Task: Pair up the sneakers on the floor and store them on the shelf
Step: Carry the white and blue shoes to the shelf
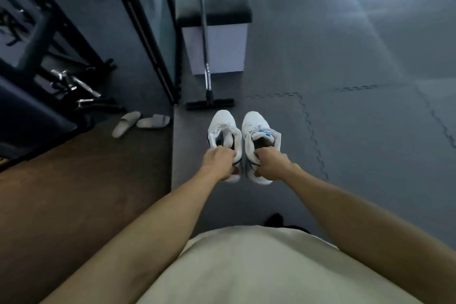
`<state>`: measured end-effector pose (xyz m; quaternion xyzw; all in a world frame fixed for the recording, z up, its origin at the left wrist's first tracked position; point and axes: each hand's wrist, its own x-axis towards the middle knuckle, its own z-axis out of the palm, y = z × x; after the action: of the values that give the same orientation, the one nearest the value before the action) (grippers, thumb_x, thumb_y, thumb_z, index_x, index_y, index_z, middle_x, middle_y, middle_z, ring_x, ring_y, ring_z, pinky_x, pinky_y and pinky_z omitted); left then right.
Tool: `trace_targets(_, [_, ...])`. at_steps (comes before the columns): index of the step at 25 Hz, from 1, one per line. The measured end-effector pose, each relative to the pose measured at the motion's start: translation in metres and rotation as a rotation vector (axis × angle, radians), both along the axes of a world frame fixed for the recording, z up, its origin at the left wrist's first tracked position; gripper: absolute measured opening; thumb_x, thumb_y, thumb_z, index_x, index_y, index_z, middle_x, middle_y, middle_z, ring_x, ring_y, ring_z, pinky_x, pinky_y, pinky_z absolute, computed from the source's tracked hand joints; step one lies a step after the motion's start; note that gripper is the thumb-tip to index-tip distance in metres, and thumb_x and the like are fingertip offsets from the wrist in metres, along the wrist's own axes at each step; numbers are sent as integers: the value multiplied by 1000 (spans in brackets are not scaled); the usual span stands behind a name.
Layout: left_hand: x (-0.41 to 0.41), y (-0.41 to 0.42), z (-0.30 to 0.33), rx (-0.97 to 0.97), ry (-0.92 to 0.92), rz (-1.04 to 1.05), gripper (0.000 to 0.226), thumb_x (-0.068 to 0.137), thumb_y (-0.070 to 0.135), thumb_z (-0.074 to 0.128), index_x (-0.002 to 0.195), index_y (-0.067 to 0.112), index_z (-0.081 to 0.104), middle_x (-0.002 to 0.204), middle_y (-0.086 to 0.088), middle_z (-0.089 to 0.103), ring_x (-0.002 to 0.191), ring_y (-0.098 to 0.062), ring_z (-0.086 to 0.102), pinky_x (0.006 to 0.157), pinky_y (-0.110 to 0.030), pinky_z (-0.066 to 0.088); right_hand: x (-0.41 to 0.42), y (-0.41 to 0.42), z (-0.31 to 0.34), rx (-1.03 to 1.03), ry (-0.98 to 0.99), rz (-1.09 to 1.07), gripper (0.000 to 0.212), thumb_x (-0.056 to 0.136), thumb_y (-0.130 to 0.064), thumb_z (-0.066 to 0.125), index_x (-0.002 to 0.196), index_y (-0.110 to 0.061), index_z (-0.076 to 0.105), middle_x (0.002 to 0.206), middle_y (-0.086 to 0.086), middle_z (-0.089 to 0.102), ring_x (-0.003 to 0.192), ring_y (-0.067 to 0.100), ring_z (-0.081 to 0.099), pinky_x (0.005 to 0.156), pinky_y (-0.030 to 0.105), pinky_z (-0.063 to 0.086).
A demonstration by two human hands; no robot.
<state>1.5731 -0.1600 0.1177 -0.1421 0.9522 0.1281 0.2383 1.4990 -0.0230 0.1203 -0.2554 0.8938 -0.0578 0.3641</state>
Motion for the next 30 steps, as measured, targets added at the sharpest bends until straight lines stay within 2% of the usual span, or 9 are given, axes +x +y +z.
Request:
trace_targets(3, [-77, 57, 2, 49, -22, -55, 24, 90, 32, 61, 109, 18, 64, 113, -10, 63, 105, -32, 59, 84, -35, 45, -68, 63, 0, 4, 30, -74, 14, 85, -20, 60, 91, -17, 48, 97, 2, 54, 86, 26, 50, 88, 41, 42])
trace_targets(6, [-153, 98, 3, 67, -22, -88, 20, 89, 34, 62, 102, 18, 62, 112, -9, 64, 103, -31, 60, 87, -36, 46, -139, 116, -6, 30, 43, -158, 17, 86, -22, 61, 97, -13, 53, 103, 5, 58, 94, 32, 55, 89, 42, 41])
trace_targets(8, [-197, 114, 1, 61, -30, -113, 21, 89, 34, 63, 102, 19, 63, 112, -8, 64, 103, -30, 60, 86, -35, 44, -180, 139, -12, 27, 25, -222, 20, 85, -24, 63, 99, -12, 55, 103, 5, 59, 98, 34, 57, 92, 44, 43])
trace_targets(11, [-269, 127, -6, 39, -53, -144, 25, 88, 34, 64, 107, 19, 63, 114, -7, 62, 106, -30, 58, 81, -33, 42, -246, 158, -26, 30, -3, -270, 19, 83, -23, 63, 95, -10, 56, 103, 7, 60, 96, 33, 57, 88, 43, 44])
trace_targets(15, [-381, 123, -28, 35, -90, -189, 27, 87, 36, 64, 107, 18, 62, 114, -7, 62, 107, -31, 58, 80, -34, 44, -345, 160, -45, 35, -30, -308, 14, 84, -20, 61, 91, -11, 53, 97, 6, 57, 90, 29, 55, 87, 43, 43])
trace_targets(19, [-497, 107, -38, 74, -104, -238, 23, 86, 35, 65, 100, 18, 61, 109, -8, 64, 99, -31, 60, 77, -34, 43, -453, 148, -50, 69, -76, -379, 16, 84, -23, 63, 91, -14, 51, 97, 5, 56, 96, 31, 55, 89, 42, 42])
trace_targets(22, [-589, 91, -35, 62, -100, -295, 25, 86, 36, 65, 102, 17, 62, 110, -7, 64, 101, -31, 61, 80, -36, 44, -541, 132, -47, 45, -85, -423, 17, 83, -23, 64, 89, -15, 50, 102, 7, 57, 98, 34, 56, 92, 44, 44])
trace_targets(25, [-663, 81, -36, 41, -95, -319, 27, 87, 38, 66, 103, 17, 62, 109, -8, 64, 100, -32, 60, 75, -34, 40, -610, 121, -45, 27, -92, -439, 18, 83, -22, 64, 86, -17, 47, 97, 4, 54, 98, 34, 54, 84, 39, 42])
trace_targets(30, [-816, 73, -46, 30, -113, -324, 29, 87, 40, 65, 103, 16, 61, 109, -8, 64, 100, -31, 61, 75, -34, 40, -761, 113, -53, 25, -95, -421, 20, 84, -21, 64, 81, -18, 44, 93, 2, 52, 89, 28, 51, 84, 38, 39])
